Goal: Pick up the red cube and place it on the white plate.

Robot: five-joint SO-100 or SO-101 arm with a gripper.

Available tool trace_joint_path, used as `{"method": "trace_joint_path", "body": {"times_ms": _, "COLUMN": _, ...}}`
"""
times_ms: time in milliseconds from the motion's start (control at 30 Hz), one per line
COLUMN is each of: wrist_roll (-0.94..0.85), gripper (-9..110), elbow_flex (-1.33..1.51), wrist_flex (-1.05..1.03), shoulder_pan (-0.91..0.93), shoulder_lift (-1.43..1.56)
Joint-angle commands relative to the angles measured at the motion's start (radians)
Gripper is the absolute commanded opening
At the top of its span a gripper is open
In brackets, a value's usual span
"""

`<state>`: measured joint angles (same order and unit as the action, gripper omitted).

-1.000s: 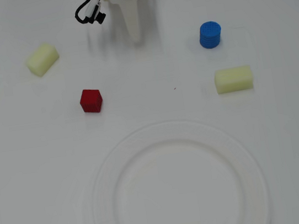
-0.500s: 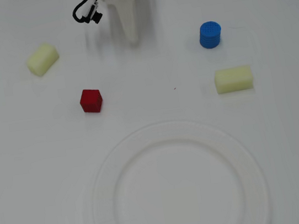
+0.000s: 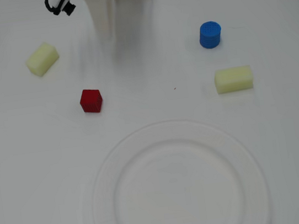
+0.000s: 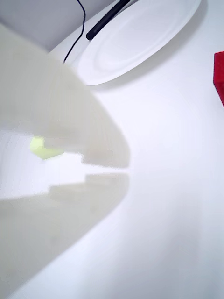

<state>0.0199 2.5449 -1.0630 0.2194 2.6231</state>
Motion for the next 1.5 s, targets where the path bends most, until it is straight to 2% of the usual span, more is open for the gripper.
{"method": "trace_joint_path", "body": {"times_ms": 0, "wrist_roll": -0.015, "gripper": 6, "elbow_flex": -0.189, "wrist_flex": 0.037, "shoulder_pan": 0.028, "shoulder_lift": -0.245}}
{"method": "trace_joint_path", "body": {"times_ms": 133, "wrist_roll": -0.078, "gripper": 20, "elbow_flex": -0.336, "wrist_flex": 0.038, "shoulder_pan": 0.048, "shoulder_lift": -0.482}}
{"method": "trace_joint_path", "body": {"times_ms": 267, "wrist_roll": -0.127, "gripper": 33, "elbow_flex": -0.399, "wrist_flex": 0.037, "shoulder_pan": 0.058, "shoulder_lift": -0.574}}
{"method": "trace_joint_path", "body": {"times_ms": 667, "wrist_roll": -0.216, "gripper": 36, "elbow_flex": -0.56, "wrist_flex": 0.063, "shoulder_pan": 0.15, "shoulder_lift": -0.907}}
{"method": "trace_joint_path", "body": {"times_ms": 1000, "wrist_roll": -0.216, "gripper": 30, "elbow_flex": -0.592, "wrist_flex": 0.101, "shoulder_pan": 0.121, "shoulder_lift": -1.012}}
{"method": "trace_joint_path", "body": {"times_ms": 1200, "wrist_roll": -0.227, "gripper": 17, "elbow_flex": -0.604, "wrist_flex": 0.11, "shoulder_pan": 0.114, "shoulder_lift": -1.019}}
{"method": "trace_joint_path", "body": {"times_ms": 1367, "wrist_roll": -0.247, "gripper": 2, "elbow_flex": -0.592, "wrist_flex": 0.121, "shoulder_pan": 0.103, "shoulder_lift": -0.982}}
{"method": "trace_joint_path", "body": {"times_ms": 1467, "wrist_roll": -0.242, "gripper": 0, "elbow_flex": -0.569, "wrist_flex": 0.13, "shoulder_pan": 0.091, "shoulder_lift": -0.928}}
